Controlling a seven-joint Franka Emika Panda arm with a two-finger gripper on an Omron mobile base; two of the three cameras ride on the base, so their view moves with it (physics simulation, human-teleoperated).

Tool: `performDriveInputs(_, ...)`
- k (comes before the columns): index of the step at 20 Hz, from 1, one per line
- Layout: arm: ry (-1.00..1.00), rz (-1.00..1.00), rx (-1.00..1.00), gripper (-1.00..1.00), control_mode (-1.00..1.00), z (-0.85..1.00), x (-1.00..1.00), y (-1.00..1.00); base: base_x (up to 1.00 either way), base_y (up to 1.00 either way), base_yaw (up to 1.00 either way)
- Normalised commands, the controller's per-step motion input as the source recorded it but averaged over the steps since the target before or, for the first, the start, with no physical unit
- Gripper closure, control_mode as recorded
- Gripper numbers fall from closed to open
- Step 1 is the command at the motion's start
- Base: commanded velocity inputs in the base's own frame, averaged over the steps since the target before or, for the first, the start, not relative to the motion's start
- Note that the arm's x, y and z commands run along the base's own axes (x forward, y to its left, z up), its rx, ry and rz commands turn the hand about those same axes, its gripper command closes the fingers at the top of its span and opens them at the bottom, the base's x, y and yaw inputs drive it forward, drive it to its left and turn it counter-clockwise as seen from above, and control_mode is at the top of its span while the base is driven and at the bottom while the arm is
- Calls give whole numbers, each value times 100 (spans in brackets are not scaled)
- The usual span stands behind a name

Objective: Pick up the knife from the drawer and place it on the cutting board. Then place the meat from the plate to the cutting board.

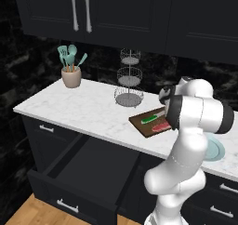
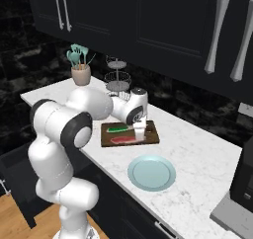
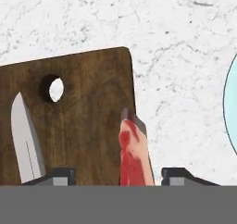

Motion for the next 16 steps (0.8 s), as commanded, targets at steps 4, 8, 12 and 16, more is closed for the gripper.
performDriveInputs(4, -6, 11, 0, -100, -100, 79, -96, 27, 0, 0, 0)
performDriveInputs(8, 0, 23, -8, -100, -100, 65, -89, 91, 0, 0, 0)
performDriveInputs(12, 0, 29, -25, -100, -100, 54, -39, 100, 0, 0, 0)
performDriveInputs(16, 0, 30, -27, -100, -100, 64, -6, 100, 0, 0, 0)
